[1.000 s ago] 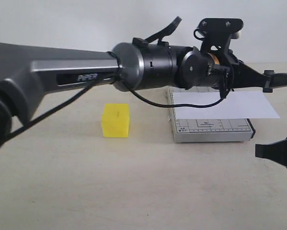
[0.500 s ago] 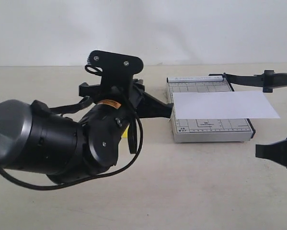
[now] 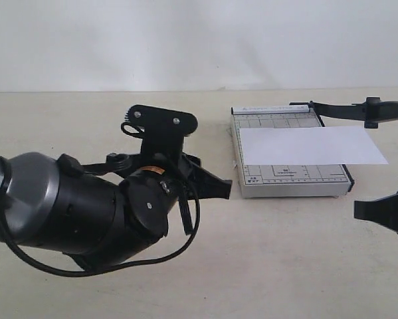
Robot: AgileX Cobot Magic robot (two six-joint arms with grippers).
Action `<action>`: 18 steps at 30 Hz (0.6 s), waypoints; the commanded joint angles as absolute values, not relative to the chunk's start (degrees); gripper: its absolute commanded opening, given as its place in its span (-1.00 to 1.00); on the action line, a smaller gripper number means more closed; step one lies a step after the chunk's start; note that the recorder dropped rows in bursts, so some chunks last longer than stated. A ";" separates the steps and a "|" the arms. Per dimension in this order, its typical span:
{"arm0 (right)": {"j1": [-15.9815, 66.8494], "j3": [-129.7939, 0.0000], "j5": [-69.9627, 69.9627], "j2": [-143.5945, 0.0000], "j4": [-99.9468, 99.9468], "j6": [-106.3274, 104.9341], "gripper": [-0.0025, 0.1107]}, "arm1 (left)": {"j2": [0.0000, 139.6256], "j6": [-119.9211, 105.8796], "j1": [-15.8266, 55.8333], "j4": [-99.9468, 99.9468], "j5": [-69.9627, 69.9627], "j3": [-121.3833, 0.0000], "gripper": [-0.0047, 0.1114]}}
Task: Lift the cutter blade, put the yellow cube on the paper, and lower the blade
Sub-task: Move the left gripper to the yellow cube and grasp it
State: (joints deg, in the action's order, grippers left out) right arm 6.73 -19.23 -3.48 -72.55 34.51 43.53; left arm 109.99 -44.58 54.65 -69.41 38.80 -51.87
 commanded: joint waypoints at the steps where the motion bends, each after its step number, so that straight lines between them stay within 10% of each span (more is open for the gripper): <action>1: 6.31 -18.94 -3.37 -72.52 35.02 43.35 -0.96 | 110.86 -44.85 54.49 -67.00 35.15 -51.62 0.42; 4: 6.31 -18.94 -4.03 -72.52 35.02 43.35 -0.96 | 112.19 -43.77 54.36 -67.53 41.19 -51.89 0.97; 18: 6.31 -18.94 -4.14 -72.52 35.02 43.35 -0.96 | 118.75 -34.05 41.53 -64.33 27.83 -58.79 0.98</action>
State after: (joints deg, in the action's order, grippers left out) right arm 6.73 -19.23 -3.82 -72.55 34.51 43.53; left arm 118.02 -36.05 43.05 -66.77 31.96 -57.47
